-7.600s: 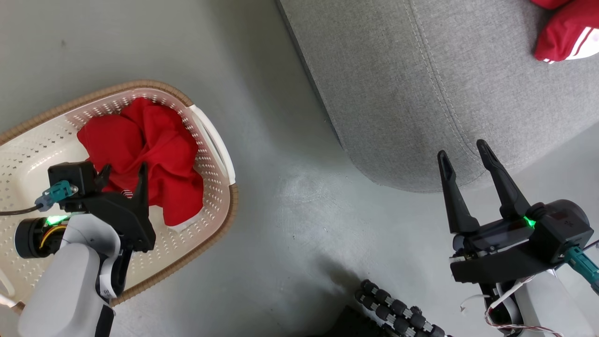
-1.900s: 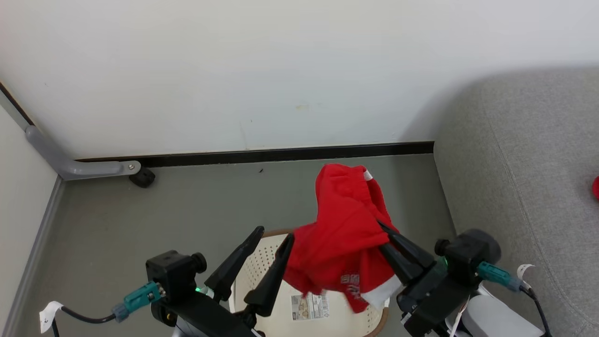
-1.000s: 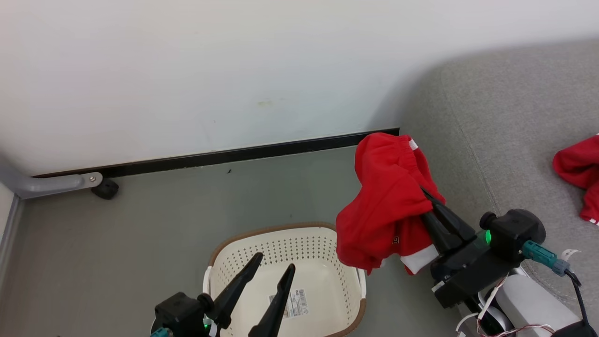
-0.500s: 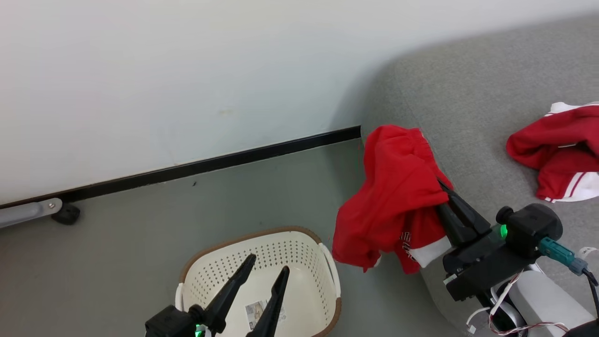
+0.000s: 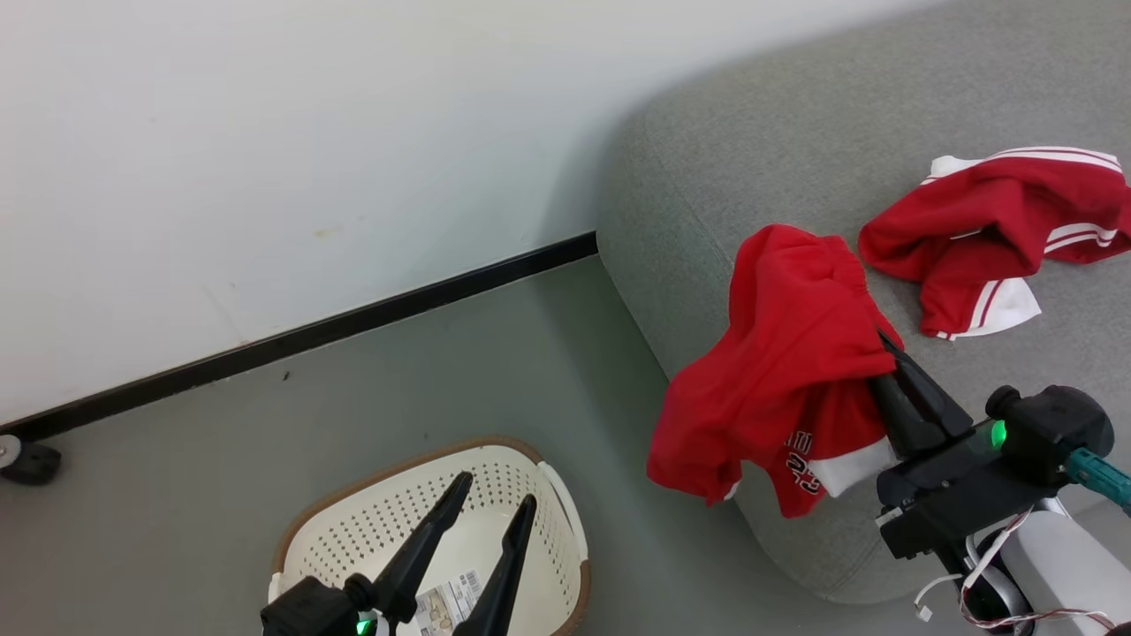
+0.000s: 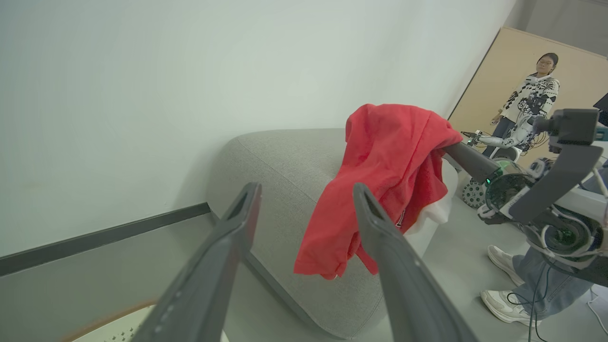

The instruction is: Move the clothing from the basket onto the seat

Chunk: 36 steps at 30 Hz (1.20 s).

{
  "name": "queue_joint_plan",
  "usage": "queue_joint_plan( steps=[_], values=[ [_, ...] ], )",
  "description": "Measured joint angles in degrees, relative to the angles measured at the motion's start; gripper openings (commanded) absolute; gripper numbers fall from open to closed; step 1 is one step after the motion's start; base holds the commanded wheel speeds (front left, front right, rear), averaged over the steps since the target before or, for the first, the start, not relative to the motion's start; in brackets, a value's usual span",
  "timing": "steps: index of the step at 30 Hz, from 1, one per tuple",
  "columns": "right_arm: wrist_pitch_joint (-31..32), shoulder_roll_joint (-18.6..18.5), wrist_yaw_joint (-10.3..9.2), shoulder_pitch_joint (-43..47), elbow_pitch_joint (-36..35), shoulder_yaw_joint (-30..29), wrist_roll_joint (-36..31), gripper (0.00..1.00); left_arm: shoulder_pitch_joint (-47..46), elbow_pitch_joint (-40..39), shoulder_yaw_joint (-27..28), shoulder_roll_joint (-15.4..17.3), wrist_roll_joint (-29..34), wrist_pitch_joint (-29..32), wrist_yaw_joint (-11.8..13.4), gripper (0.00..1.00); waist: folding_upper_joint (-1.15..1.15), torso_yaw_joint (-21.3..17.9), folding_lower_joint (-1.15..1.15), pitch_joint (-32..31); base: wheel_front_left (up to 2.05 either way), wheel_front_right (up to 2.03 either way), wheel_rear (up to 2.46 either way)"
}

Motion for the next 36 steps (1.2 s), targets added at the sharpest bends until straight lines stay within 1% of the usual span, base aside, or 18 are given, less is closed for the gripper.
queue_joint_plan(
  steps=[6,10,15,21,22,23,24,32,35,36],
  values=[
    [0.0,-0.6,-0.93,0.6,-0.3,-2.7,0.1,0.0,0.0,-0.1,0.1,0.0,0.1,-0.3,0.0,1.0,0.0,-2.2,0.0,0.2,0.0,0.0,0.0],
    [0.0,-0.7,-0.92,1.1,-0.4,-5.1,1.7,0.0,0.0,-0.7,-0.3,-0.3,0.2,-0.3,0.0,1.0,0.0,-2.9,0.0,0.4,0.0,0.0,0.0],
    [0.0,-2.5,-0.71,-0.1,1.6,-9.8,4.4,0.0,-0.2,-0.9,-1.2,-1.2,0.4,-0.2,0.0,1.0,0.0,-2.7,0.0,1.3,0.0,0.0,0.0],
    [0.0,-4.8,-0.42,-4.5,4.1,-15.0,6.6,0.0,-0.3,-1.8,-2.4,-1.7,0.9,0.2,0.0,1.0,0.0,-1.8,0.0,3.3,0.0,0.0,0.0],
    [0.0,-4.8,-0.42,-4.5,4.1,-15.0,6.6,0.0,-0.3,-1.8,-2.4,-1.7,0.9,0.2,0.0,1.0,0.0,-1.8,0.0,3.3,0.0,0.0,0.0],
    [0.0,-5.6,-0.42,-6.2,5.5,-17.1,7.9,0.0,-0.4,-1.9,-2.5,-1.6,1.0,0.6,0.0,1.0,0.0,-1.4,0.0,4.1,0.0,0.0,0.0],
    [0.0,-5.6,-0.42,-6.2,5.5,-17.1,7.9,0.0,-0.4,-1.9,-2.5,-1.6,1.0,0.6,0.0,1.0,0.0,-1.4,0.0,4.1,0.0,0.0,0.0],
    [0.0,-9.4,-0.41,-15.8,14.0,-24.2,11.2,0.0,-2.0,-2.7,-3.2,-1.6,2.4,2.1,0.0,1.0,0.0,0.7,0.0,7.9,0.0,0.0,0.0],
    [0.0,-9.9,-0.51,-19.6,16.1,-26.0,11.7,0.0,-2.5,-2.8,-3.1,-1.0,2.4,2.5,0.0,1.0,0.0,1.6,0.0,9.3,0.0,0.0,0.0],
    [0.0,-9.9,-0.83,-20.8,17.0,-26.6,11.9,0.0,-2.5,-2.8,-3.2,-0.8,2.4,2.7,0.0,1.0,0.0,1.9,0.0,9.7,0.0,0.0,0.0]
  ],
)
